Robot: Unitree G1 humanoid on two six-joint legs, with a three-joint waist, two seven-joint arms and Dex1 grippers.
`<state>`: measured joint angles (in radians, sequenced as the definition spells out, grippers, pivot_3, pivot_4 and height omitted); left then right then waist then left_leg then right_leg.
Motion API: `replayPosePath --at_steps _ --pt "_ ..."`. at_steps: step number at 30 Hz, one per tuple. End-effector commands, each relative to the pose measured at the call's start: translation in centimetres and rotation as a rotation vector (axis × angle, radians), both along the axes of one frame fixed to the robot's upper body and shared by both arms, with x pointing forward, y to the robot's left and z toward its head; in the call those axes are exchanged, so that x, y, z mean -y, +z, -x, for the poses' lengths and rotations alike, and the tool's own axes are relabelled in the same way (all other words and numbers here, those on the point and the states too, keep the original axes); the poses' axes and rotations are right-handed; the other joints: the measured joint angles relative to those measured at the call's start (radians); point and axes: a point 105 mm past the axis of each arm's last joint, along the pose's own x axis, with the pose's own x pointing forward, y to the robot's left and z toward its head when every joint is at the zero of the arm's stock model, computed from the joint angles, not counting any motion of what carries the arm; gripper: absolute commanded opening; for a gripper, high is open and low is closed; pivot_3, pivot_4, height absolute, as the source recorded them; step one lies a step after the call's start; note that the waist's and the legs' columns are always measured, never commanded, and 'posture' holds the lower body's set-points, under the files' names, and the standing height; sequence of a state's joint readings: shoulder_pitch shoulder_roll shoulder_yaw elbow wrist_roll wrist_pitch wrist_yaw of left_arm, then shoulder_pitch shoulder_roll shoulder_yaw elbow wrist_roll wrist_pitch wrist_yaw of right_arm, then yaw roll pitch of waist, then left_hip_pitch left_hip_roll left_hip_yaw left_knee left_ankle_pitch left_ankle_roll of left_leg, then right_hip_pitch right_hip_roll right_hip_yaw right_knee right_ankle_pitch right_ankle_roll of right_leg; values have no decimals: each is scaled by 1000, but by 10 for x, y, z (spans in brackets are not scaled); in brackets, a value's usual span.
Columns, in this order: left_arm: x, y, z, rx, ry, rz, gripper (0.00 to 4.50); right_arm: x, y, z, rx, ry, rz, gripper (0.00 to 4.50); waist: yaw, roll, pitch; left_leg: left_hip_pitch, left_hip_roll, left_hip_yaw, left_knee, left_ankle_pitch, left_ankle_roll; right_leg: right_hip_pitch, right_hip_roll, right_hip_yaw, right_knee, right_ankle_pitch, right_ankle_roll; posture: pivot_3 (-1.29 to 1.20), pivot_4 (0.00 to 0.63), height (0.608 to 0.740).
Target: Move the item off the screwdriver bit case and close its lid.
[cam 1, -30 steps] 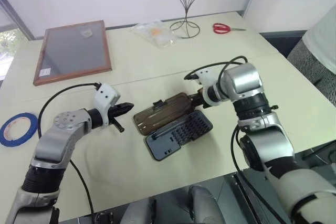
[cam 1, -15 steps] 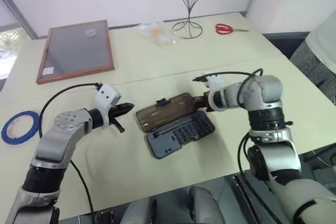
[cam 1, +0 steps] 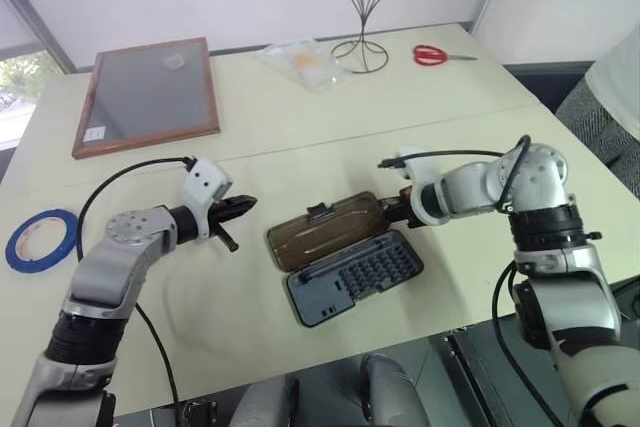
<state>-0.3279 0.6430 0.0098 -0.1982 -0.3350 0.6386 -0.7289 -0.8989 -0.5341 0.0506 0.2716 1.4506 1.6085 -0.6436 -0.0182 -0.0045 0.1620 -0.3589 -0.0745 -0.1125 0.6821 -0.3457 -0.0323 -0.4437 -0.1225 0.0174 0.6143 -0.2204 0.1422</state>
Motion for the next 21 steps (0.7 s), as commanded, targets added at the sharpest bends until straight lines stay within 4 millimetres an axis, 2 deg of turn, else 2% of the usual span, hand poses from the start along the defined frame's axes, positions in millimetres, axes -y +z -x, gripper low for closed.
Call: replayPosePath --at_steps 1,8,21 --pt "3 10 -1 46 -19 -8 0 4 22 -7 90 -45 16 66 0 0 0 0 0 0 0 0 0 0 0 0 0 0 0 0 150 740" --pt "3 8 1 42 -17 -9 0 14 21 -13 123 -203 41 66 1 0 0 -1 0 0 0 0 0 0 0 0 0 0 0 0 150 740" --pt "5 7 0 40 -23 -11 0 6 21 0 71 -344 -39 66 -5 1 0 0 1 1 0 0 0 0 1 0 0 0 0 0 150 740"
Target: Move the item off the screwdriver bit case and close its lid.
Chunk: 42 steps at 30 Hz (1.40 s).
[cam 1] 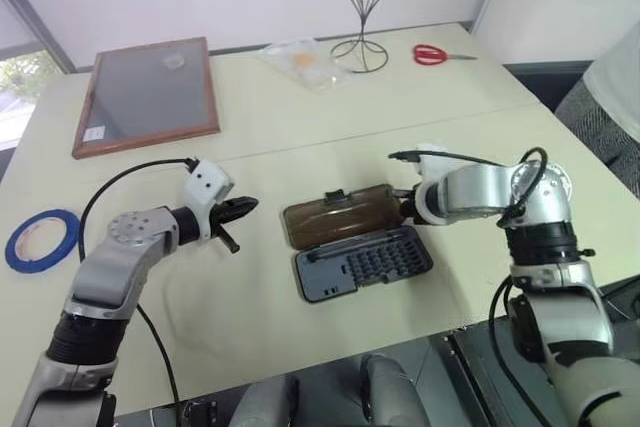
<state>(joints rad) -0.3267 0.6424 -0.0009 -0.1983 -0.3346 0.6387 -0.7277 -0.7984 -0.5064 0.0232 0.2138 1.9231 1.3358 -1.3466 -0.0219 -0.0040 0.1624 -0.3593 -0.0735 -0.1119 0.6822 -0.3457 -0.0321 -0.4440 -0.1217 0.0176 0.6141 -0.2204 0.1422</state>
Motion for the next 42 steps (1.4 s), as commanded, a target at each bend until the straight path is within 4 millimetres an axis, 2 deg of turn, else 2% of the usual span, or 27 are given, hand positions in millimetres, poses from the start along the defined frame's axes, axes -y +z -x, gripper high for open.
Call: replayPosePath --at_steps 1,14,17,24,30,33,35,37,39,42 --pt "3 10 -1 47 -17 -8 0 -9 19 0 69 10 -36 66 -1 0 0 0 0 0 0 0 0 0 0 0 0 0 0 0 150 740" --pt "5 9 -1 48 -20 -3 0 -13 20 3 89 96 13 66 2 0 0 0 1 0 0 0 1 0 1 0 -1 0 0 0 150 740" --pt "5 9 -1 45 -16 2 0 -14 21 4 96 123 31 845 2 0 0 0 1 0 0 0 1 0 1 0 -1 0 0 0 150 740" --pt "7 13 5 34 -44 56 0 -16 25 5 117 167 43 4422 4 0 0 0 1 0 0 0 1 0 1 0 -1 0 0 0 150 740" --pt "11 24 17 11 -133 92 0 -34 67 1 381 369 147 4422 3 1 1 -1 1 0 0 -1 1 -1 1 0 -1 0 0 0 150 740" --pt "25 32 31 -3 -240 101 0 -49 84 2 515 477 120 4422 4 0 1 -1 1 0 0 -1 2 0 2 0 -1 0 0 0 150 740" --pt "33 34 41 -21 -314 106 0 -49 90 -1 564 488 91 4422 7 0 1 -1 1 0 0 -1 2 0 2 0 -1 0 0 0 150 740" --pt "41 32 53 -60 -390 109 0 -43 96 -9 647 471 138 4422 9 0 1 -1 0 0 0 -1 2 0 2 0 -1 0 0 0 150 740" --pt "48 25 64 -102 -469 96 0 -36 95 -16 706 478 213 4422 9 0 1 -1 0 0 1 -1 2 0 2 0 -1 0 0 0 150 740" --pt "55 14 71 -130 -537 49 0 -32 91 -21 746 531 229 4422 7 0 1 -1 0 1 0 -1 2 0 2 0 -1 0 0 0 150 740"
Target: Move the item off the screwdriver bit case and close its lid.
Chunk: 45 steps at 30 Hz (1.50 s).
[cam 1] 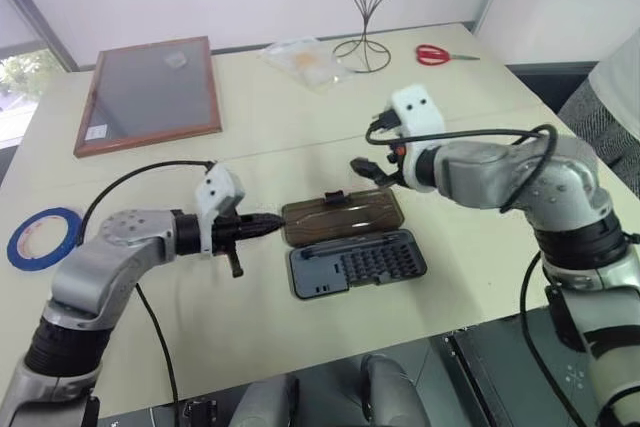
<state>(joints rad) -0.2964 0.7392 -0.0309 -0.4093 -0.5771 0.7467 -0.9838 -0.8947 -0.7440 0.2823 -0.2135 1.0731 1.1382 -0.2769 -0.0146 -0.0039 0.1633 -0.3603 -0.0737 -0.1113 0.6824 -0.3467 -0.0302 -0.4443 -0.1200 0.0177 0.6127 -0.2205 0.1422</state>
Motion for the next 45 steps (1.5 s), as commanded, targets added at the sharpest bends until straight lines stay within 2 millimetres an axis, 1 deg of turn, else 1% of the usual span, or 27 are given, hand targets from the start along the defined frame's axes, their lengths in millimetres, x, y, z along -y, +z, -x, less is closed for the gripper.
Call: replayPosePath --at_steps 1,3,5,6,10,12,18,21,24,28,31,34,37,40,45 --pt "13 -8 11 11 -114 -50 0 0 7 -4 100 88 15 4422 -1 0 0 0 0 0 0 0 0 0 0 0 0 0 0 0 150 740" --pt "21 -15 12 3 -147 -56 0 5 0 -6 106 124 58 4422 0 0 0 0 0 0 0 0 0 0 0 0 0 0 0 0 150 740" --pt "27 -21 12 -2 -179 -62 0 8 -6 -8 126 163 149 4422 0 0 0 0 0 1 0 0 0 0 0 0 0 0 0 0 150 740" --pt "31 -26 11 -7 -190 -69 0 9 -7 -10 128 178 169 4422 1 0 0 0 0 1 0 0 0 0 0 0 0 0 0 0 150 740" --pt "36 -46 12 15 -249 -142 0 6 -10 -12 121 234 193 4422 0 0 0 0 0 1 0 0 0 0 0 0 -1 0 0 0 150 740" --pt "38 -51 12 21 -257 -156 0 5 -11 -10 121 268 210 4422 0 0 0 0 0 1 0 0 0 0 0 1 -1 0 0 0 150 740" --pt "31 -69 3 22 -205 -191 0 0 -6 -6 137 422 292 4422 2 0 0 0 0 1 0 0 0 0 0 1 -1 0 0 0 150 740" --pt "31 -75 2 23 -188 -189 0 -9 9 -5 130 553 279 4422 2 0 0 1 0 1 0 0 0 1 0 1 -1 0 0 0 150 740" --pt "31 -78 0 29 -180 -187 0 -15 12 -5 132 652 310 4422 2 0 0 2 0 1 0 0 0 1 0 1 -1 0 0 0 150 740" --pt "32 -78 -1 27 -167 -170 0 -19 -1 -16 99 752 383 4422 2 -1 0 4 0 1 1 0 0 3 0 1 -1 0 0 0 150 740" --pt "32 -77 -2 30 -162 -167 0 -22 -19 -26 41 810 403 4422 2 -1 0 4 0 1 1 0 0 3 0 1 0 0 0 0 150 740" --pt "31 -74 -4 29 -149 -157 0 -22 -33 -32 12 838 435 4422 2 -1 0 4 0 0 1 0 0 2 0 1 0 0 0 0 150 740" --pt "31 -71 -6 36 -129 -149 0 -19 -51 -47 -37 815 455 4422 -2 -1 0 4 0 0 1 1 -1 2 0 1 0 0 0 0 150 740" --pt "31 -70 -5 38 -120 -144 0 -16 -57 -57 -53 775 456 4422 -4 0 0 4 0 0 0 1 -1 1 0 1 1 0 0 0 150 740" --pt "30 -70 -3 36 -101 -139 0 -12 -63 -64 -73 753 466 4422 -7 0 0 3 0 -1 0 1 -2 1 0 1 1 0 0 0 150 740"
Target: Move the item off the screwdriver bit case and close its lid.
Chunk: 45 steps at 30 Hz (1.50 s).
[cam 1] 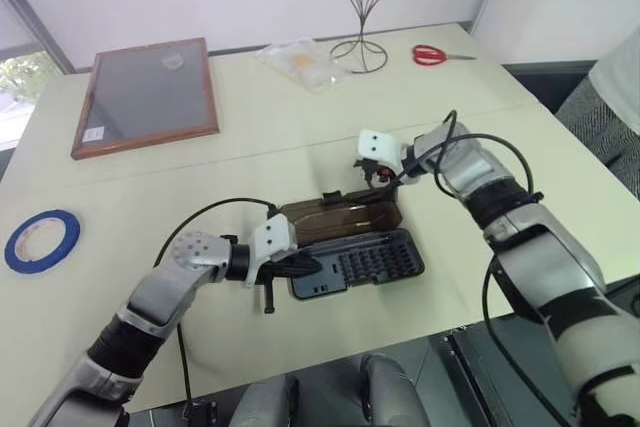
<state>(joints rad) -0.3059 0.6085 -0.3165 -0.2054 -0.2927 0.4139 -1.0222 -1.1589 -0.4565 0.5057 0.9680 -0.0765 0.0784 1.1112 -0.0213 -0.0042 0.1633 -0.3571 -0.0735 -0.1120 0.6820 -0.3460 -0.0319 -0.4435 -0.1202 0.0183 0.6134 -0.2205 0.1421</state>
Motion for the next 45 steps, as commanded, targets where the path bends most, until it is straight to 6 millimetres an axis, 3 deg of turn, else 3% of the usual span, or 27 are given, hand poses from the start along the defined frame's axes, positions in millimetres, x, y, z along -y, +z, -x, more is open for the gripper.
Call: replayPosePath --at_steps 1,7,8,10,17,26,32,38,45 --pt "-10 -9 -1 -28 59 -35 0 0 13 -8 53 -3 10 4422 0 0 0 0 0 0 0 0 0 0 0 0 0 0 0 0 150 740" --pt "-15 -6 -4 -22 92 -34 0 2 3 -6 26 17 40 4422 -1 1 0 1 0 0 0 0 0 1 0 0 0 0 0 0 150 740" --pt "-16 -6 -4 -20 97 -36 0 2 2 -5 18 25 44 4198 -1 1 0 1 0 0 0 0 0 1 0 0 0 0 0 0 150 740" --pt "-17 -6 -5 -16 104 -39 0 2 -1 -3 5 36 54 3621 -4 1 0 1 0 0 0 0 0 1 0 0 1 0 0 0 150 740" --pt "-33 -4 -8 -10 129 -65 0 5 -16 3 -47 60 113 114 -22 1 -1 2 0 -1 0 1 -2 2 0 0 2 0 0 0 150 740" --pt "-37 7 -19 21 171 -39 0 2 -32 12 -81 143 203 46 -22 2 -4 4 0 -2 0 2 -3 4 1 0 2 0 -1 0 150 740" --pt "-44 21 -28 17 258 38 0 -5 -17 3 74 193 228 46 -23 1 -4 4 0 -2 1 2 -3 4 1 0 2 0 -1 0 150 740" --pt "-58 65 -49 -41 414 288 0 -4 -7 3 239 250 280 46 -23 1 -4 2 0 -2 1 2 -4 1 1 0 3 1 -1 0 150 740" --pt "-75 101 -70 -35 527 440 0 -19 14 23 501 288 230 46 -21 1 -4 0 0 -3 1 2 -4 0 0 0 3 1 -1 0 150 740"
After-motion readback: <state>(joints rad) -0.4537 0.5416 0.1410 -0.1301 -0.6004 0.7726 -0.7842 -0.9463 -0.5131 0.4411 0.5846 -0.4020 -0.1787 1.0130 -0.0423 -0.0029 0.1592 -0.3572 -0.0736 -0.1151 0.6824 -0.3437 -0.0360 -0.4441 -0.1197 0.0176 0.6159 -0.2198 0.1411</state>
